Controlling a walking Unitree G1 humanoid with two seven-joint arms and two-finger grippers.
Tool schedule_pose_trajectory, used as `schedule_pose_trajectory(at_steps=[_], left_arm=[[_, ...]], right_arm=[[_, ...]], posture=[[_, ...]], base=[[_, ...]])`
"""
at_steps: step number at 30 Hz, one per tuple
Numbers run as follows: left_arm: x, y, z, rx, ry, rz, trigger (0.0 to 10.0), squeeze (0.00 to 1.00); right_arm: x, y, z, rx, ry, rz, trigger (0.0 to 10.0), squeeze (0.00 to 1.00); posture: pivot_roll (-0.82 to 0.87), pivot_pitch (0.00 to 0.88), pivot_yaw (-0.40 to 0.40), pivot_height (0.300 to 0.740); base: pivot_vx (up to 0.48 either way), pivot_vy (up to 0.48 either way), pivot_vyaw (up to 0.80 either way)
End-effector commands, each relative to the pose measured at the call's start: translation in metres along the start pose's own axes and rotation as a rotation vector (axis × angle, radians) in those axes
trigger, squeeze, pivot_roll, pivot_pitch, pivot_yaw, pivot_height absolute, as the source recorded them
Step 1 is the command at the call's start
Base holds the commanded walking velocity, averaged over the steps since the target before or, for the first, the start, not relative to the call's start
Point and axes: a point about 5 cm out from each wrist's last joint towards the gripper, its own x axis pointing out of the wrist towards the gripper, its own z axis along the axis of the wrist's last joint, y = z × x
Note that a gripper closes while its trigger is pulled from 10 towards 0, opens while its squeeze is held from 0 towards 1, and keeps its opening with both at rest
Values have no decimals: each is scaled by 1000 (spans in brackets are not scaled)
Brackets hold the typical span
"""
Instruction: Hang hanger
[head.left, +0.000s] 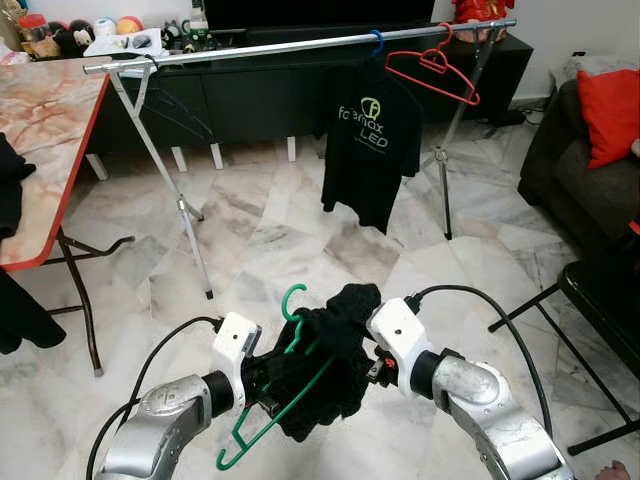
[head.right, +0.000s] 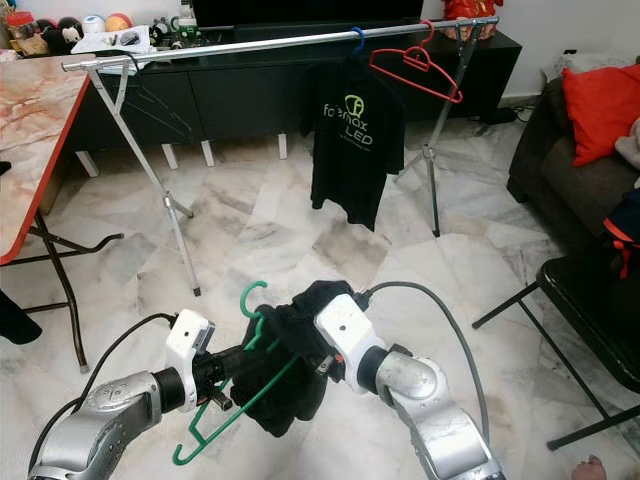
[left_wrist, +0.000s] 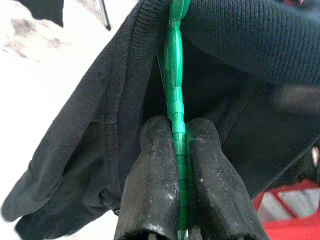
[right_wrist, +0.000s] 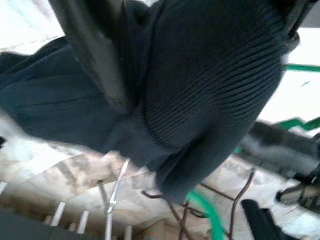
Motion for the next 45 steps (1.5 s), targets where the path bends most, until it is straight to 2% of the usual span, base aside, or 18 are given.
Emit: schedule_pose_trajectory(at_steps=[1, 10, 12, 14, 15, 20, 21, 22, 26, 28, 29, 31, 32, 33, 35, 36, 43, 45], left_arm=[[-1, -5, 14, 9, -66, -46, 10000, 0], [-3, -13, 11, 33, -48, -126, 10000, 0], [-3, -13, 11, 24, -48, -125, 10000, 0], [-4, -13, 9, 18, -45, -125, 10000, 0], [-4, -13, 9, 14, -43, -126, 10000, 0], [-3, -13, 8, 8, -46, -128, 10000, 0], [-3, -13, 8, 8, -46, -129, 10000, 0], [-3, -13, 9, 11, -47, -134, 10000, 0], [-4, -11, 7, 34, -30, -142, 10000, 0], [-6, -11, 4, 66, -12, -156, 10000, 0], [-7, -12, 2, 93, -1, -169, 10000, 0], [-13, -11, -3, 171, 34, -211, 10000, 0], [-13, -11, -3, 171, 34, -211, 10000, 0], [-16, -12, -6, 190, 56, -248, 10000, 0], [-21, -14, -9, 215, 85, -298, 10000, 0], [-21, -14, -9, 215, 85, -298, 10000, 0], [-24, -16, -11, 288, 144, -432, 10000, 0], [-25, -16, -11, 290, 153, -450, 10000, 0]], right_arm=[[-1, 6, -1, -5, 5, 33, 10000, 1000], [-1, 3, 2, -7, -5, 8, 10000, 1000], [0, -2, 6, -1, -36, -32, 10000, 1000], [0, -6, 19, 29, -125, -54, 10000, 1000], [-1, -1, 29, 44, -184, -12, 10000, 1000], [-7, 9, 35, -18, -224, 74, 10000, 1000], [-8, 9, 36, -34, -231, 78, 10000, 631], [-14, 0, 42, -47, -259, 27, 10000, 0], [-30, -32, 56, -45, -301, -116, 10000, 0], [-41, -44, 61, -79, -310, -123, 10000, 0], [-48, -48, 60, -131, -289, -100, 10000, 0], [-63, -56, 50, -255, -184, 7, 10000, 0], [-63, -56, 50, -255, -184, 7, 10000, 0], [-68, -57, 45, -280, -133, 90, 10000, 0], [-72, -56, 37, -298, -71, 208, 10000, 0], [-72, -56, 37, -298, -71, 208, 10000, 0], [-73, -50, 15, -299, 79, 617, 10000, 0], [-72, -51, 13, -304, 95, 645, 10000, 0]], posture=[[-4, 149, -1, 721], [-5, 145, -4, 721], [-5, 145, -5, 721], [-7, 142, -6, 721], [-10, 141, -7, 721], [-13, 139, -10, 721], [-13, 139, -10, 721], [-18, 139, -12, 721], [-31, 142, -12, 721], [-35, 144, -12, 721], [-36, 145, -11, 721], [-42, 149, -12, 721], [-42, 149, -12, 721], [-50, 153, -13, 721], [-53, 154, -13, 721], [-53, 154, -13, 721], [-50, 170, -16, 721], [-50, 170, -16, 721]], base=[[0, 0, 0], [0, 0, 0], [0, 0, 0], [0, 0, 0], [0, 0, 0], [0, 0, 0], [0, 0, 0], [0, 0, 0], [0, 0, 0], [0, 0, 0], [0, 0, 0], [0, 0, 0], [0, 0, 0], [0, 0, 0], [0, 0, 0], [0, 0, 0], [0, 0, 0], [0, 0, 0]])
